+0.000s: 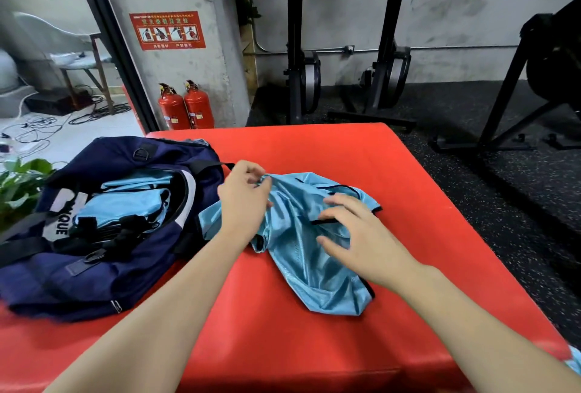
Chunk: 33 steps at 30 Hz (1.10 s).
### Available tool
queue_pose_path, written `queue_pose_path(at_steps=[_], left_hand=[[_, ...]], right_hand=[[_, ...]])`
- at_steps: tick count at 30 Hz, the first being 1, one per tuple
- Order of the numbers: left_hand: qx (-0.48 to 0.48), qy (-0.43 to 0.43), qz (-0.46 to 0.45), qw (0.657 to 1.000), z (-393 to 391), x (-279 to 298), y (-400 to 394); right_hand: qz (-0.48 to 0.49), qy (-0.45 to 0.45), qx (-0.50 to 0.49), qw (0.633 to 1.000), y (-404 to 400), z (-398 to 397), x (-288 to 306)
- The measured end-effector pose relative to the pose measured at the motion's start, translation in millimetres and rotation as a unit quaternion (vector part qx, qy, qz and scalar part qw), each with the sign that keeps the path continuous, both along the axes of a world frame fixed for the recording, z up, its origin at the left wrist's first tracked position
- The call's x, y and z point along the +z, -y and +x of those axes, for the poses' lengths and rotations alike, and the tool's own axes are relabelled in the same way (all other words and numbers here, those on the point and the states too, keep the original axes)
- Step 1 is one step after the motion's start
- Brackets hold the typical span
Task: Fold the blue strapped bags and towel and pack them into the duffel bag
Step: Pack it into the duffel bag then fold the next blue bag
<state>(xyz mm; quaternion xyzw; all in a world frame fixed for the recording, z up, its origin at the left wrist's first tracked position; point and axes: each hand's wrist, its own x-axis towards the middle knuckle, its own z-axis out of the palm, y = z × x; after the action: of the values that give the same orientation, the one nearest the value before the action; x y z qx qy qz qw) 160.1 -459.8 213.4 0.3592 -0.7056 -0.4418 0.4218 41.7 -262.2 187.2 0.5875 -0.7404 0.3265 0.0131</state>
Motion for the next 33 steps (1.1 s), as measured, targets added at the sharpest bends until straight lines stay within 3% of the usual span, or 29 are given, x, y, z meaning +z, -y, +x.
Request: queue_pose_path(at_steps=[3,7,14,17,20,22,27,33], left_hand=[[0.030,0.006,-0.013,0.999,7,-5,17],[-0.024,0.107,-0.072,0.991,11,-14,24],[-0.088,0.156,-0.219,0.959,8,-14,-2],[-0.182,0.142,-0.197,0.953,6,-14,-19],[-0.285,0.143,-0.120,0.940,9,-9,-35],[-0.324,0.156,-0.089,0.929,10,-9,-40],[-0.279,0.214,-0.166,0.921,8,-9,-33],[-0.238,0.049,-0.017,0.970,7,26,-36]], right_hand=[[0.109,0.010,0.010,0.994,-1,-6,0],[0.288,0.034,0.026,0.957,-7,-9,-3],[0.314,0.053,0.052,0.947,-3,-11,-16],[0.254,0.100,0.044,0.961,-1,-10,-11],[0.102,0.171,-0.011,0.980,2,-13,-1],[0.000,0.229,-0.031,0.973,3,-15,7],[-0.167,0.310,-0.038,0.935,1,-17,35],[-0.281,0.352,-0.096,0.888,1,-29,52]])
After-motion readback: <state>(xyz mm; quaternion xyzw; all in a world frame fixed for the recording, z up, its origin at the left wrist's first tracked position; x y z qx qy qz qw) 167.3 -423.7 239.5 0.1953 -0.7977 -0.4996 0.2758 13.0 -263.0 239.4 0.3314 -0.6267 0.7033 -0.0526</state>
